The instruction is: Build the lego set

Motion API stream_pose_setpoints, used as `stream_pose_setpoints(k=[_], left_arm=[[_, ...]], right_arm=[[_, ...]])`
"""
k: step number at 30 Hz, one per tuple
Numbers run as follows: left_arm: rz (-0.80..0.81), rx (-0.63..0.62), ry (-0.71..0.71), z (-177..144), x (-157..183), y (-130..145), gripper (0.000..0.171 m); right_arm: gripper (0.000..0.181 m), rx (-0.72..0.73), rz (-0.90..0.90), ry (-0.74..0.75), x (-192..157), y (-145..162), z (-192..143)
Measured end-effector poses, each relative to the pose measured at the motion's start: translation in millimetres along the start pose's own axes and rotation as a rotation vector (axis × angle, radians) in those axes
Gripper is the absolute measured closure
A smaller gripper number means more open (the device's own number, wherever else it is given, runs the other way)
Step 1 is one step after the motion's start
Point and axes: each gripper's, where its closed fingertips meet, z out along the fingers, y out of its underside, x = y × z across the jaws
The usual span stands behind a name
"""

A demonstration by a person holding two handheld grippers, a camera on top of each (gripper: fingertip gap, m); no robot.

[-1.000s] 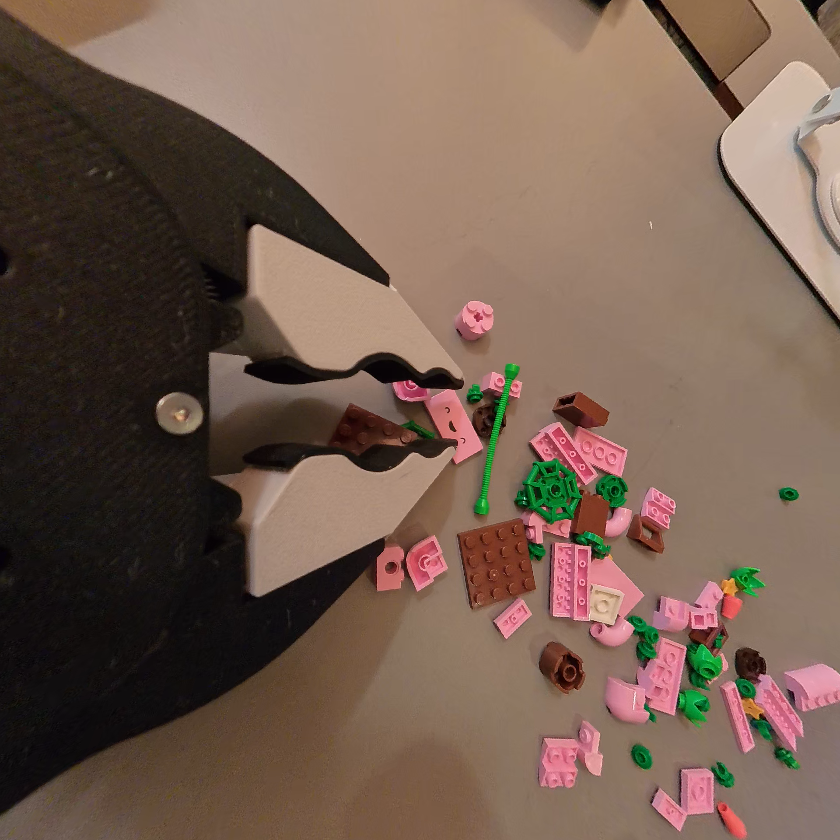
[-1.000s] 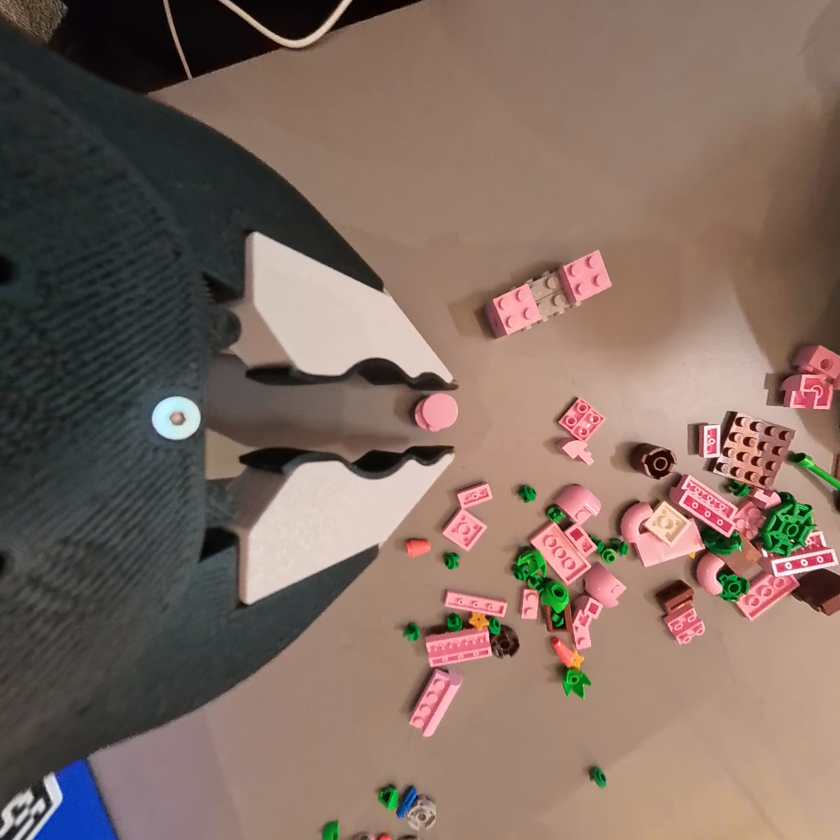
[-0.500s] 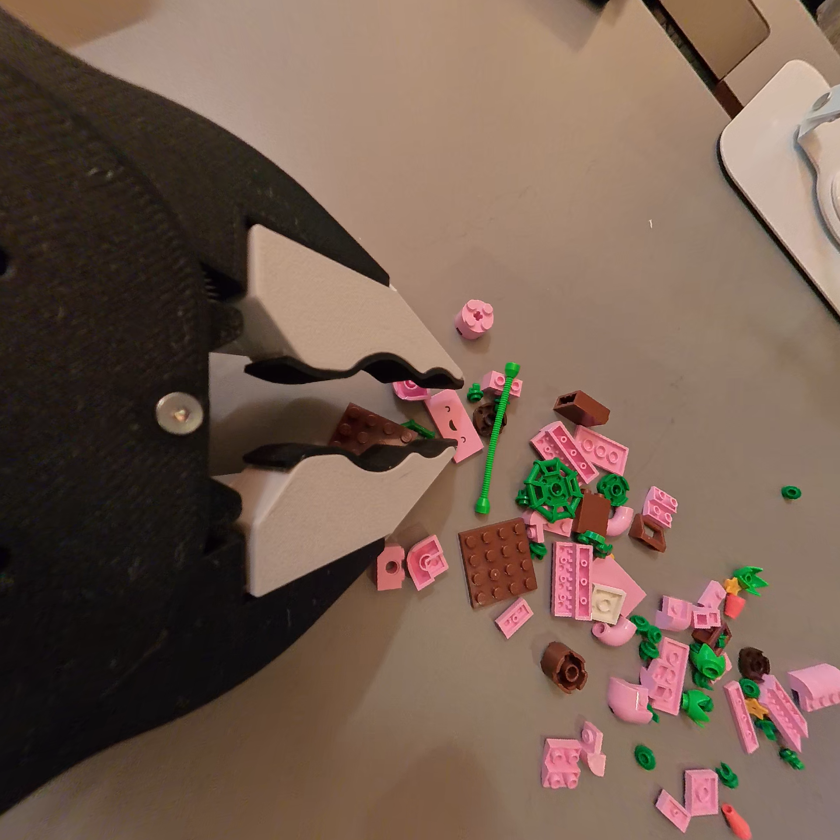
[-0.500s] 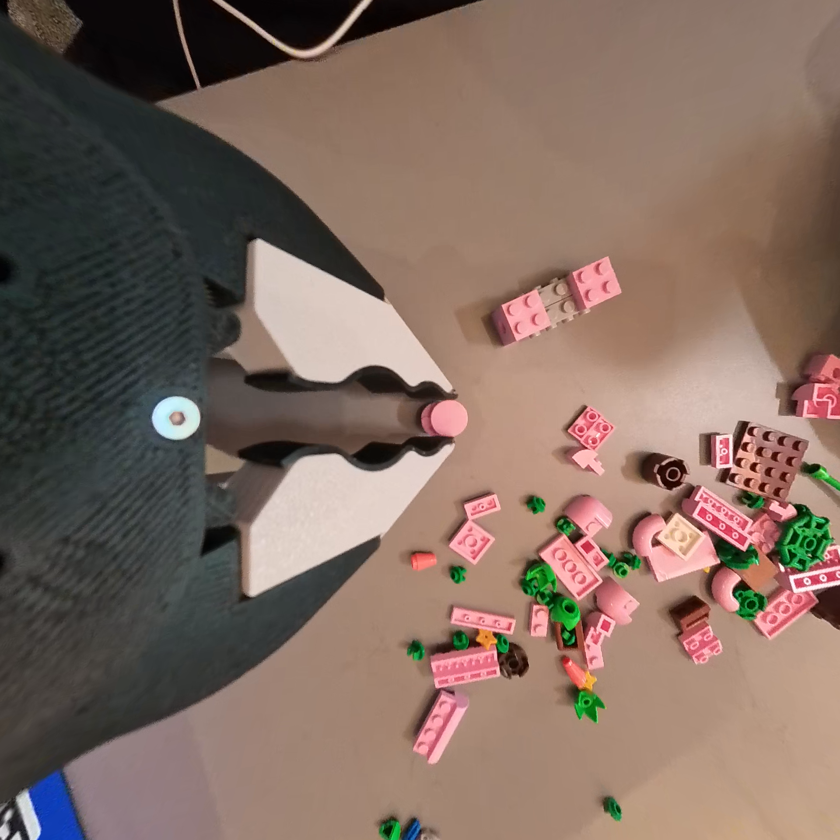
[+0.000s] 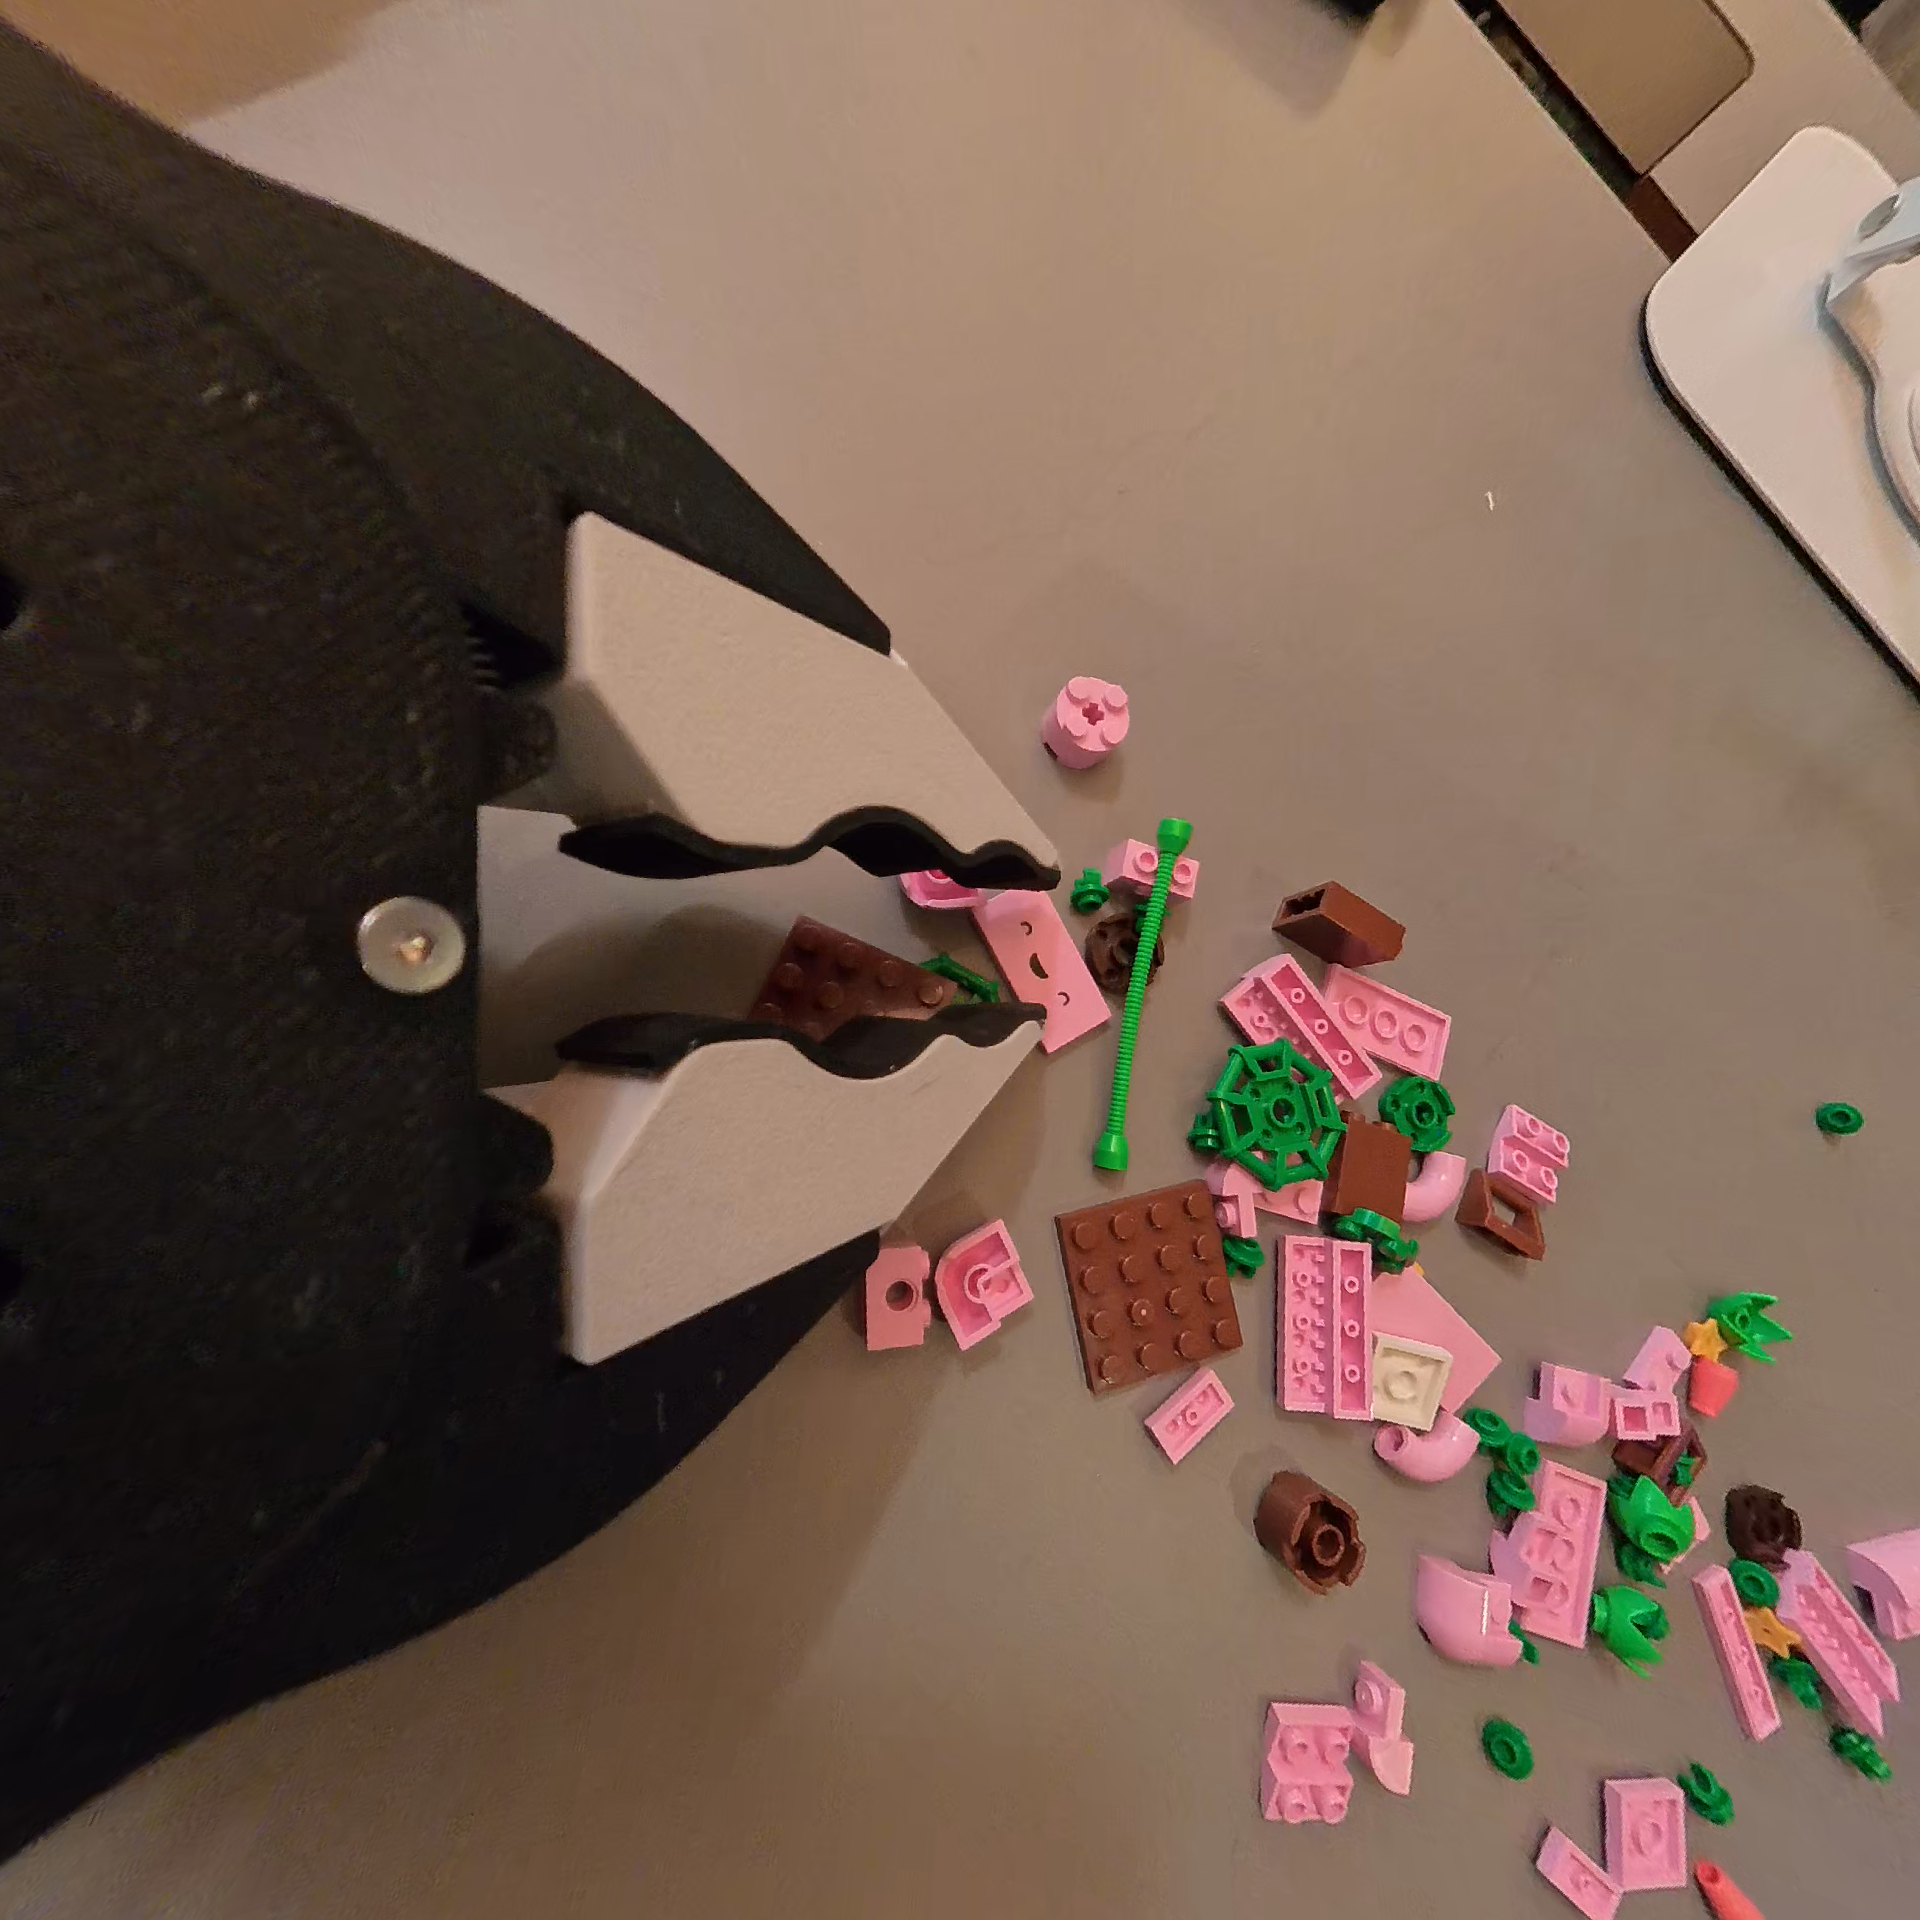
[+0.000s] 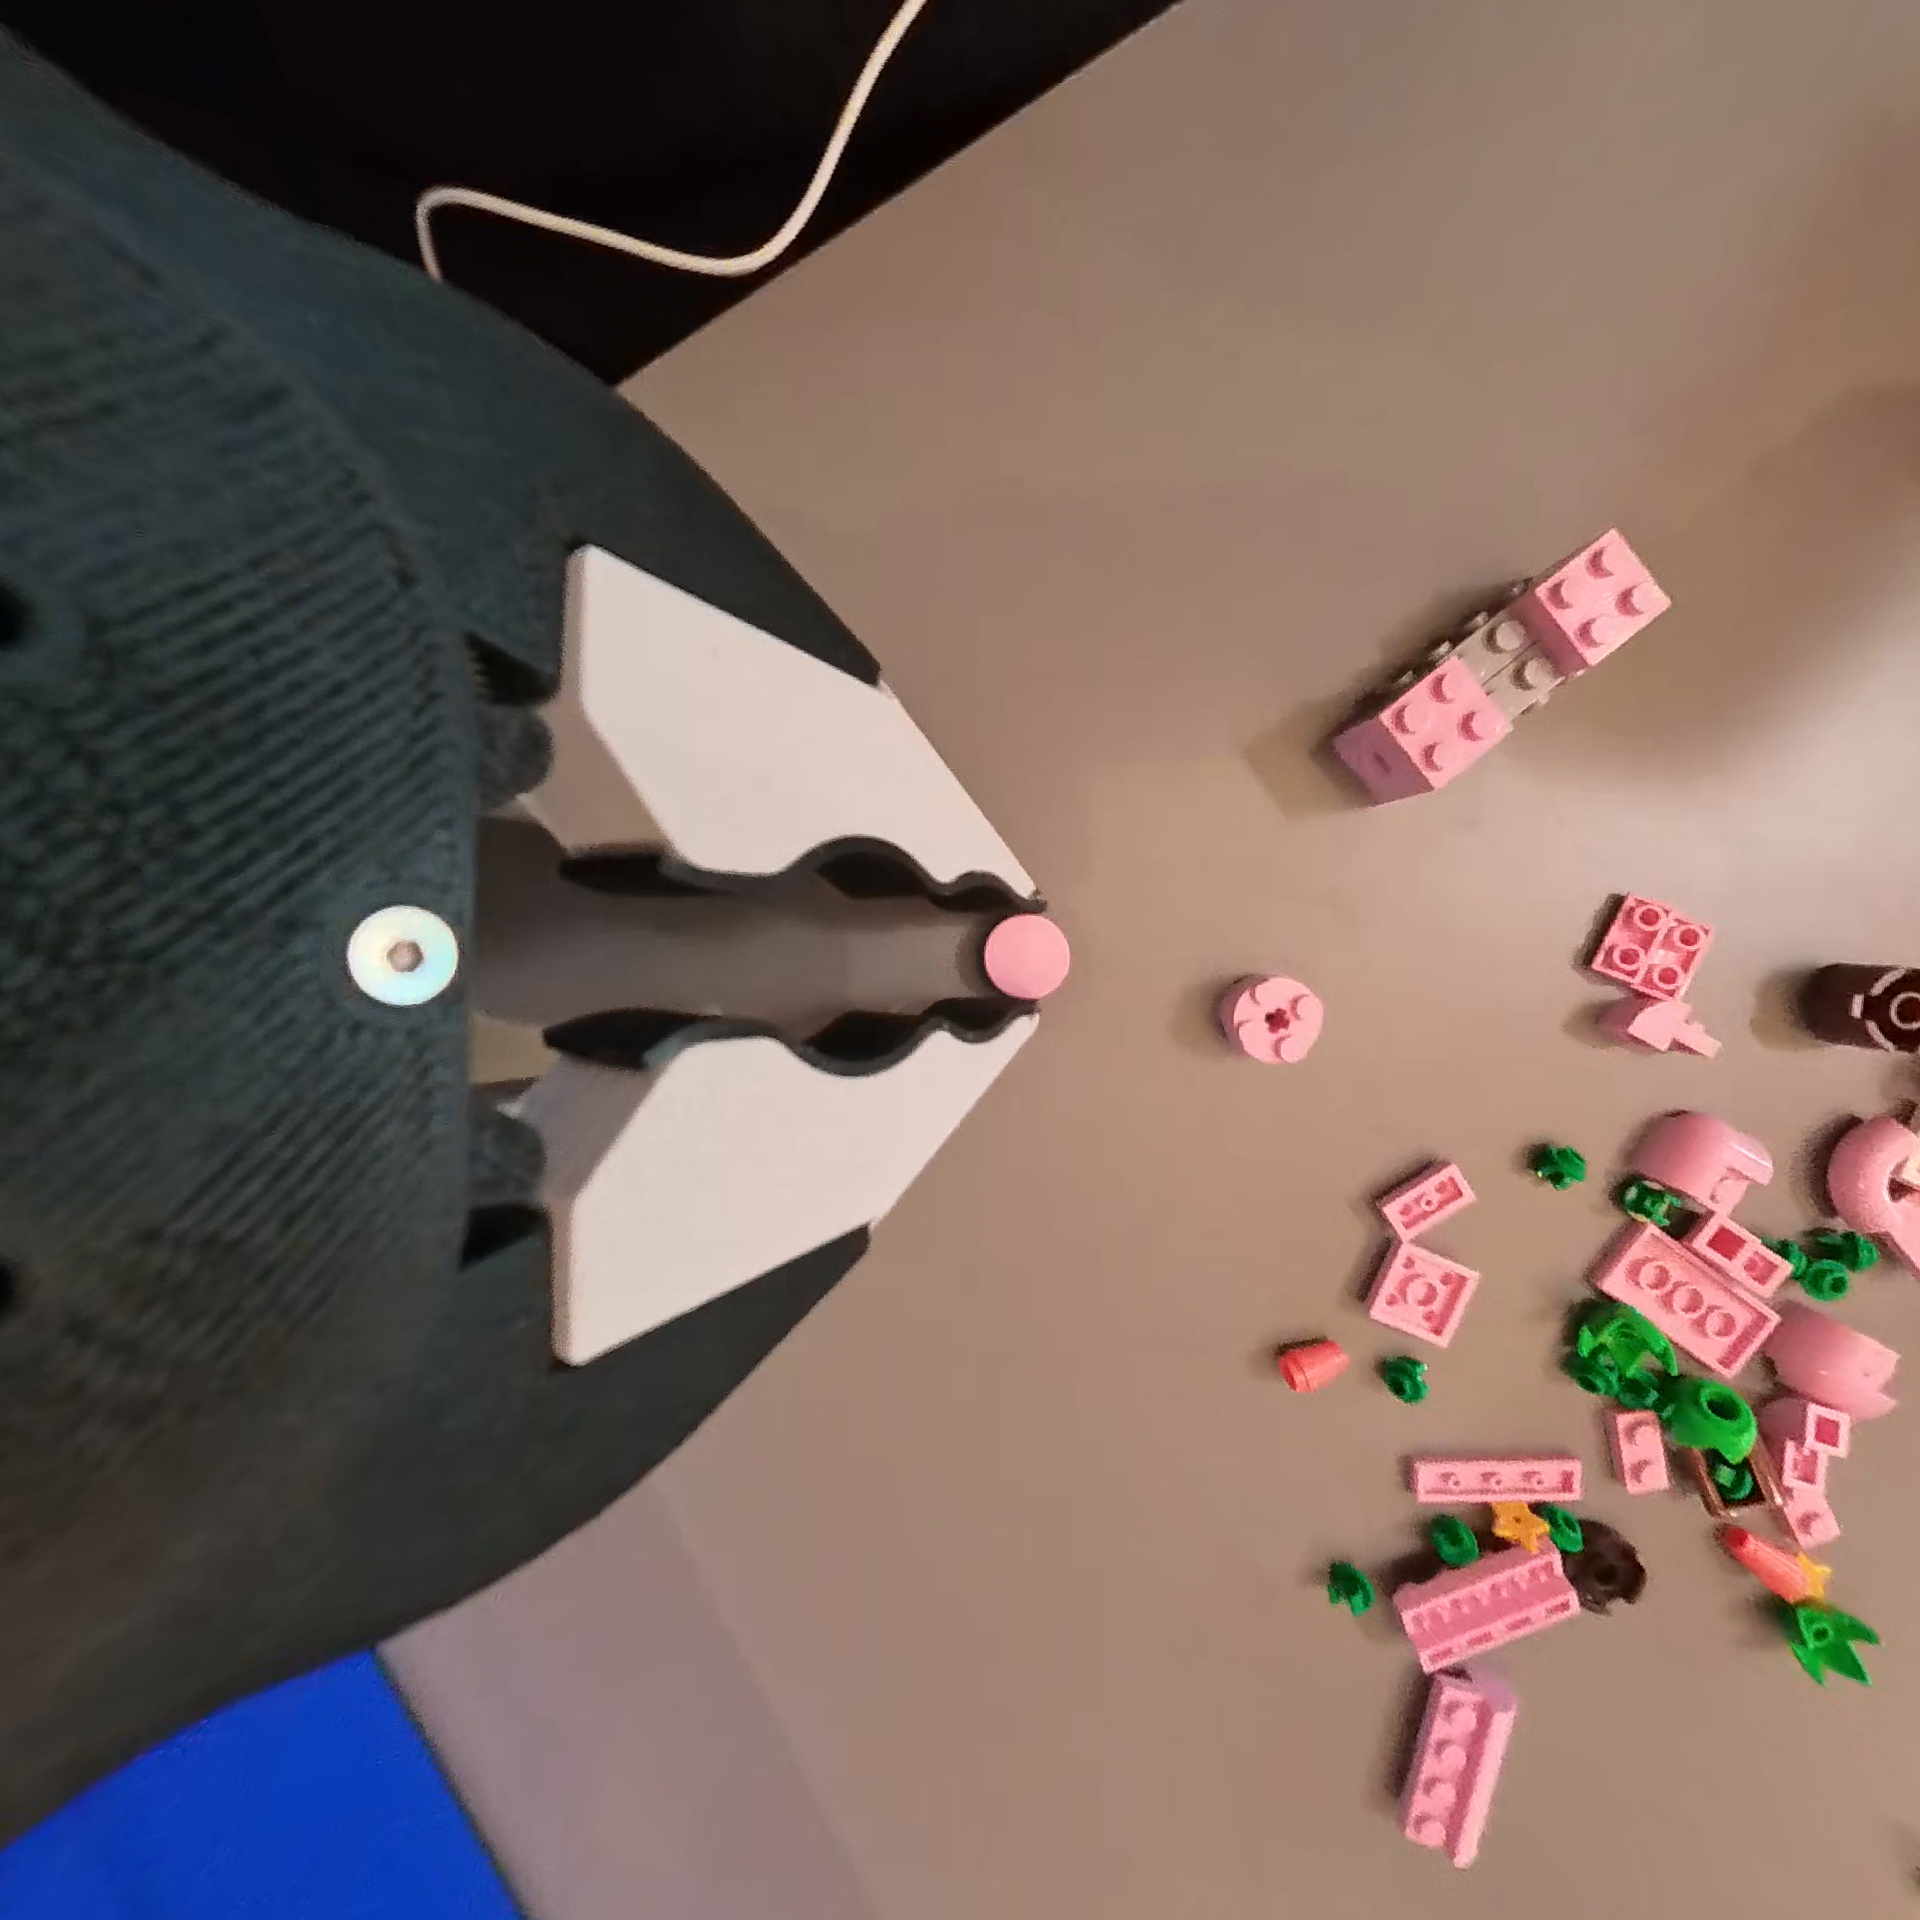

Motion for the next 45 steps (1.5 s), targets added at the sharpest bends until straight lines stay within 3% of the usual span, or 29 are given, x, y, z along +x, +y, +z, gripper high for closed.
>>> stream_pose_setpoints(k=[11,15,20,31,36,45], left_arm=[[0.01,0.0,-0.003,0.1,0.7,-0.1,0.152],[0.017,0.001,-0.004,0.2,1.4,-0.2,0.152],[0.019,0.005,-0.007,-0.2,0.9,-0.7,0.152],[0.027,0.002,-0.008,0.2,1.6,-0.5,0.152],[0.029,0.001,-0.009,0.3,1.7,-0.2,0.152],[0.028,0.002,-0.01,0.1,1.6,-0.3,0.152]], right_arm=[[0.157,0.035,-0.025,-0.055,-6.9,-1.1,-5.1],[0.152,0.072,-0.174,-0.219,-26.0,-5.2,-12.7],[0.148,0.013,-0.192,-0.211,-5.6,-2.7,-12.2],[0.152,-0.035,-0.158,-0.296,-28.9,9.8,-9.0],[0.152,-0.015,-0.194,-0.212,-19.9,5.6,-9.2],[0.157,-0.012,-0.23,-0.218,-24.4,-2.2,-4.2]])
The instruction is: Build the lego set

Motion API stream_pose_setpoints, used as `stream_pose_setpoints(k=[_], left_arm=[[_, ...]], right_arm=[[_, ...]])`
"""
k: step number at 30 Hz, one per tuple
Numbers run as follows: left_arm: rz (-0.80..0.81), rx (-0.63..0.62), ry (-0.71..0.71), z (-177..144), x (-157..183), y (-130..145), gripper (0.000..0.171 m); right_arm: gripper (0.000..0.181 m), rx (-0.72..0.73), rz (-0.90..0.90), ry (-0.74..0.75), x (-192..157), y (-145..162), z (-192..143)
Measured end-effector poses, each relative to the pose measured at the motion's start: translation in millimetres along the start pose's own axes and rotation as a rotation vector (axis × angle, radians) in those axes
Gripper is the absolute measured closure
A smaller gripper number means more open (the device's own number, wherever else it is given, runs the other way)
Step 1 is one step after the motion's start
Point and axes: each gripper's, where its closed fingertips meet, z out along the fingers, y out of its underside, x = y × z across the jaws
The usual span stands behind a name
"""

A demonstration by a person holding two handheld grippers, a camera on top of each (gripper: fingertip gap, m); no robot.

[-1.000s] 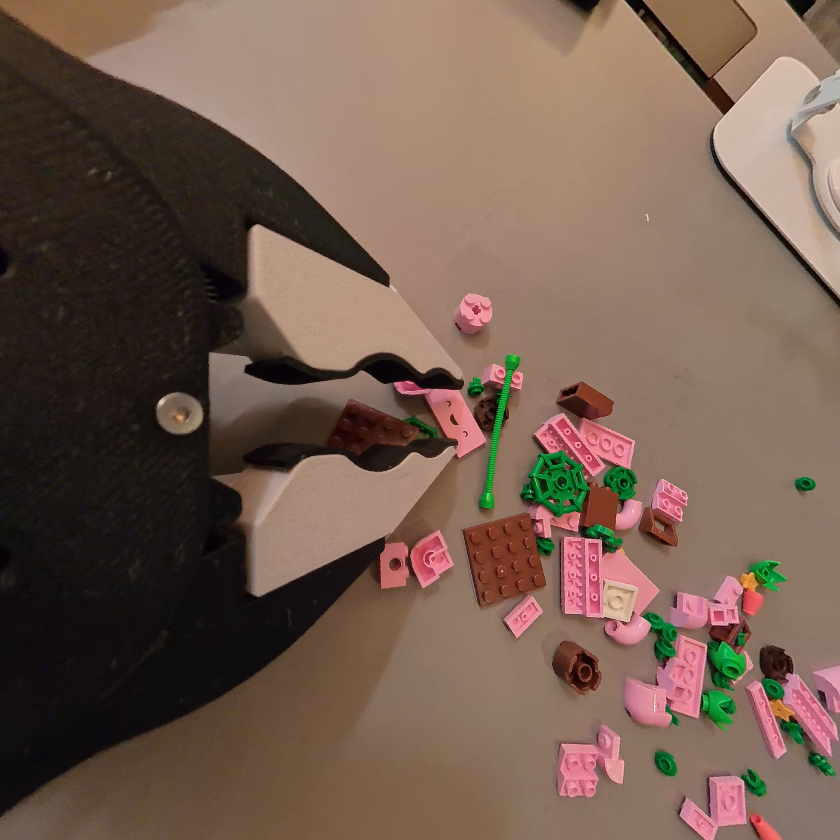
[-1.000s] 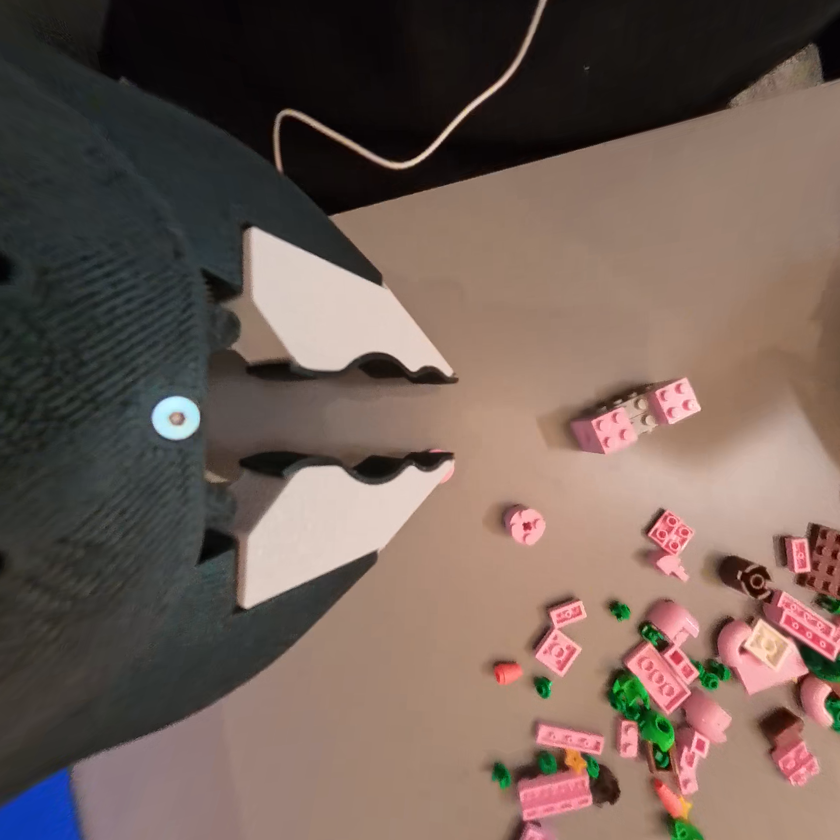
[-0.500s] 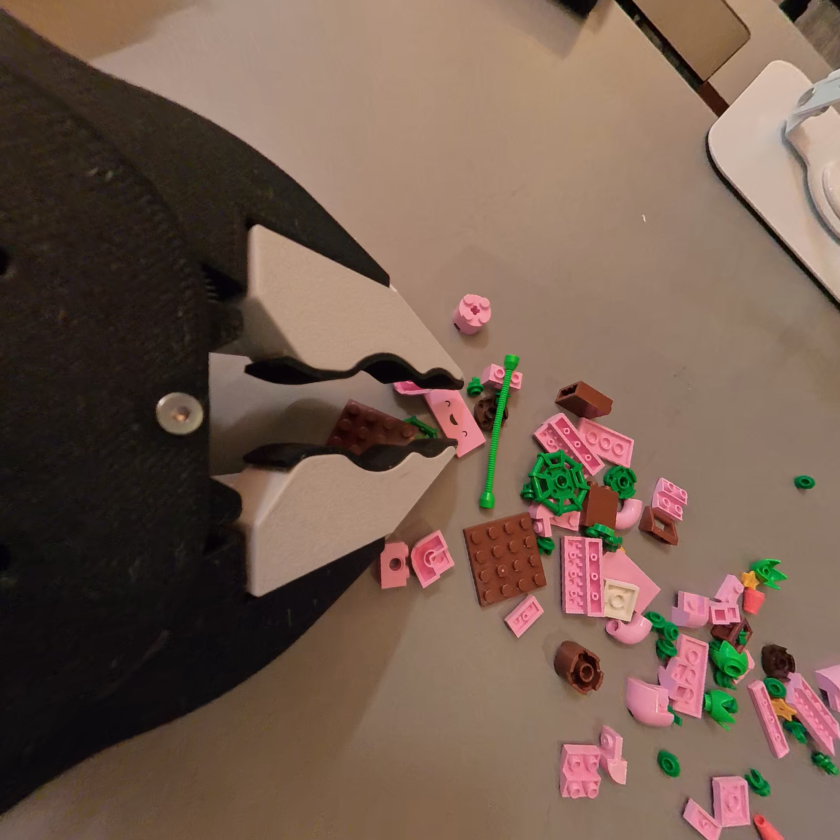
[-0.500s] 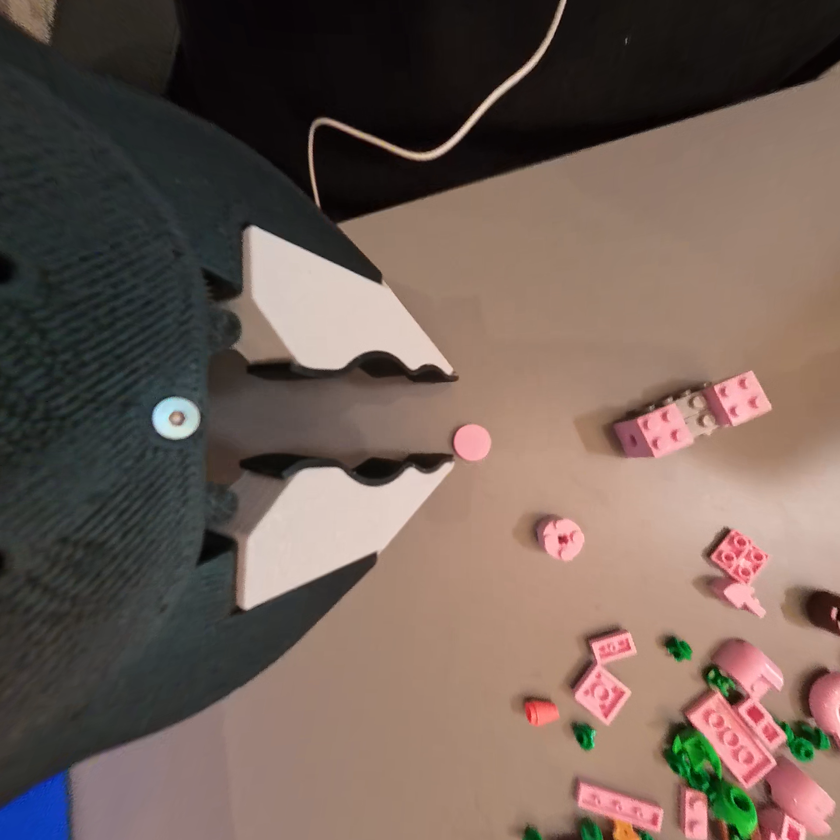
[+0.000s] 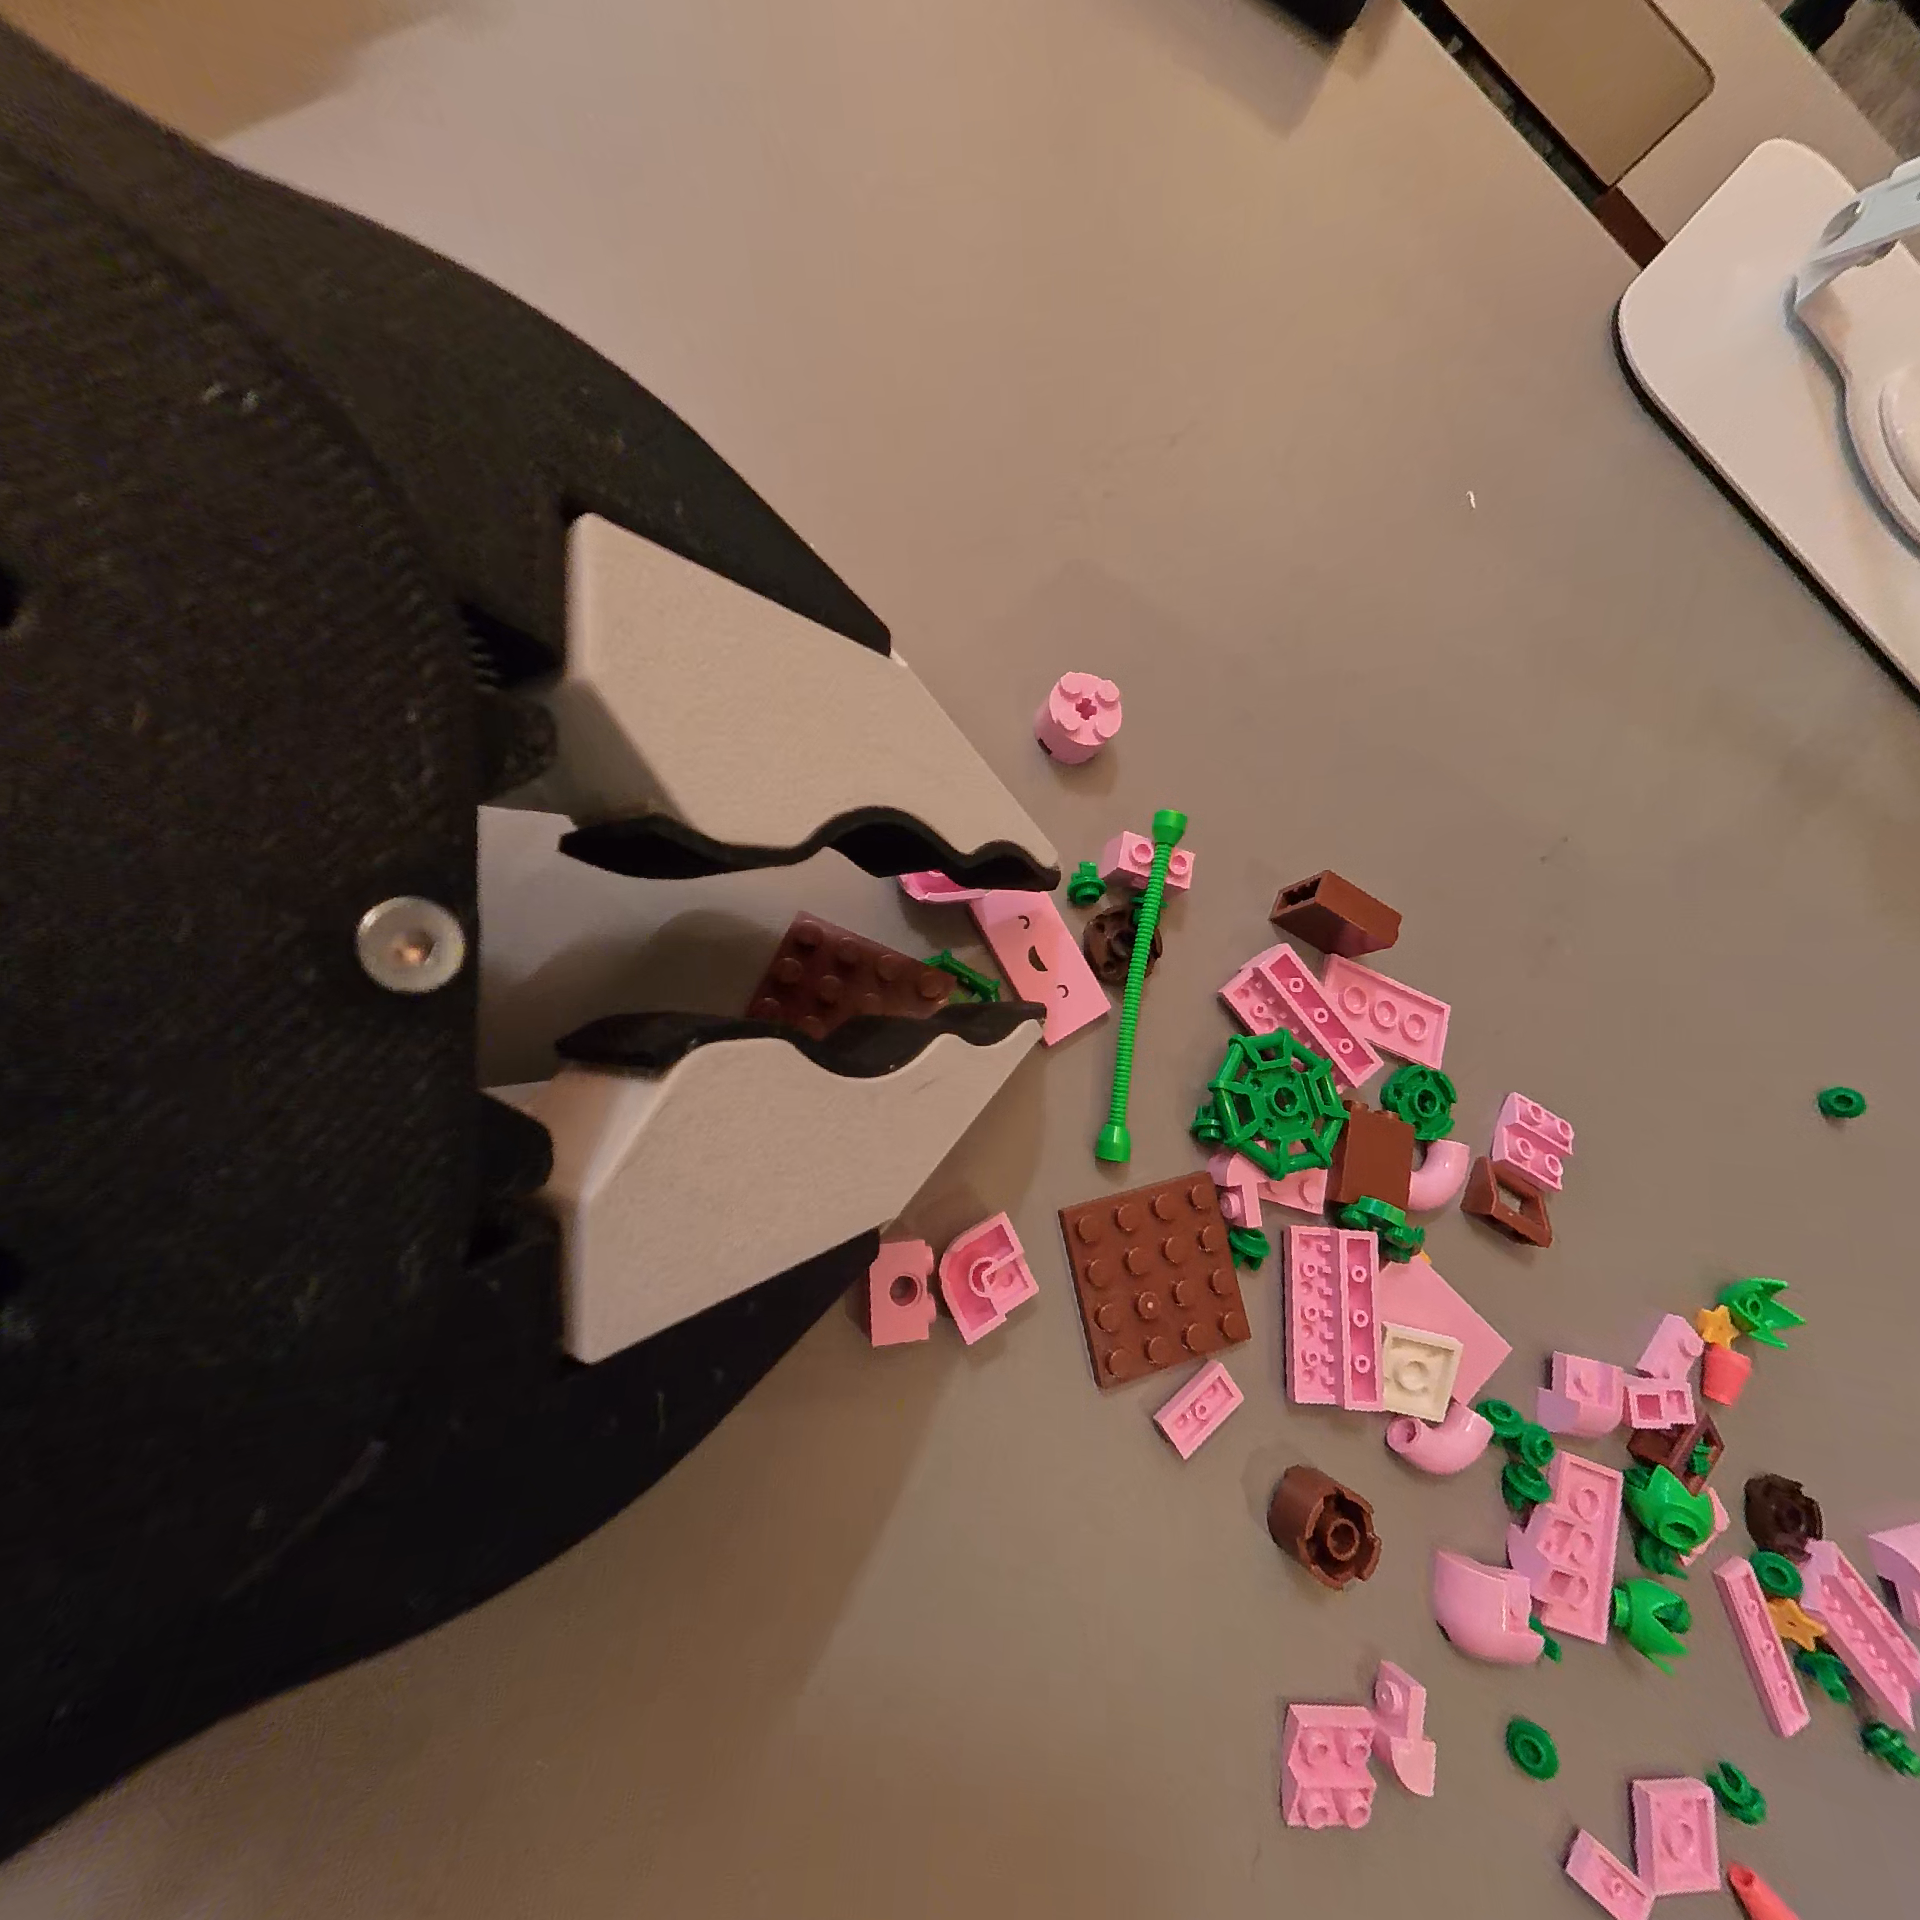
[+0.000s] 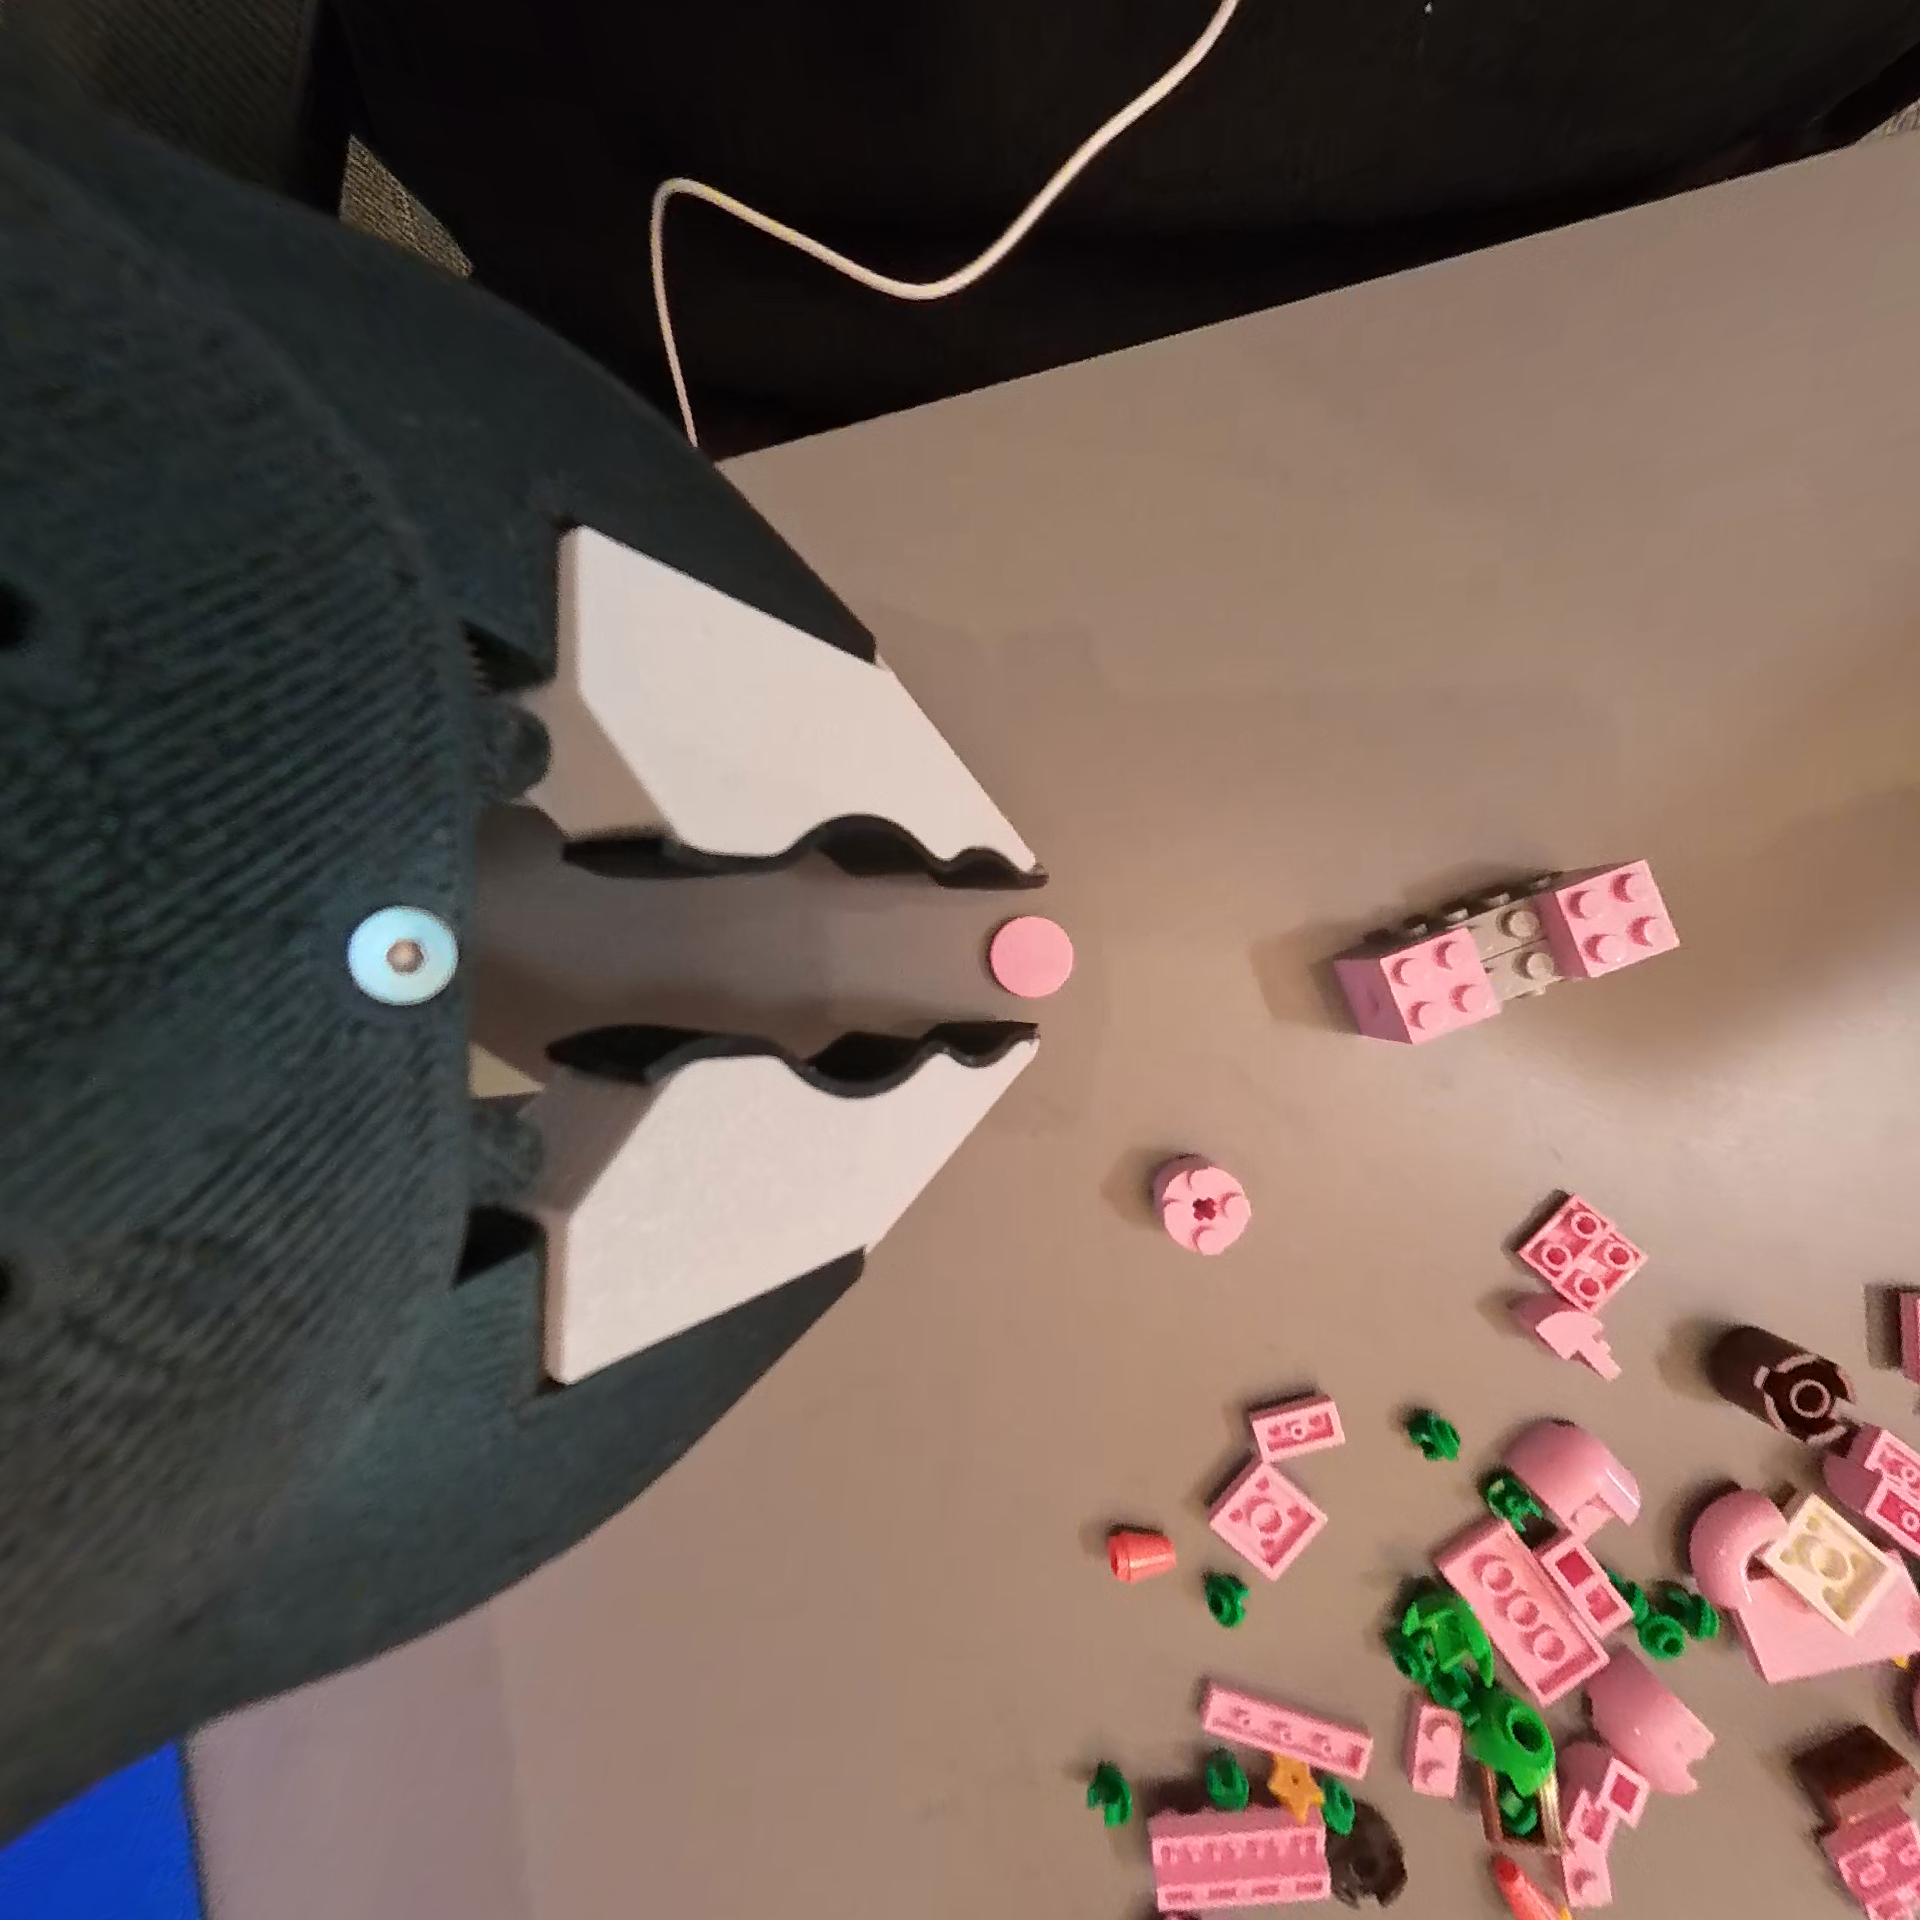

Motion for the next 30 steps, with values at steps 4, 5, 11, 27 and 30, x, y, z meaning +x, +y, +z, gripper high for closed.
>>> stream_pose_setpoints(k=[4,5,11,27,30], left_arm=[[0.002,-0.002,0.0,0.2,0.3,0.3,0.152],[0.002,-0.001,0.001,0.2,0.5,0.1,0.152],[0.003,-0.003,-0.001,0.2,0.2,0.3,0.152],[0.011,-0.008,-0.003,0.7,0.7,0.8,0.152],[0.008,-0.007,-0.002,0.6,0.4,0.6,0.152]], right_arm=[[0.158,-0.008,0.011,0.009,1.2,0.6,2.1],[0.159,-0.008,0.011,0.006,0.6,0.6,2.7],[0.167,-0.013,0.009,-0.005,0.5,1.9,4.6],[0.167,0.011,-0.046,0.14,40.9,-29.5,-1.4],[0.168,-0.013,-0.062,0.104,46.1,-31.8,4.3]])
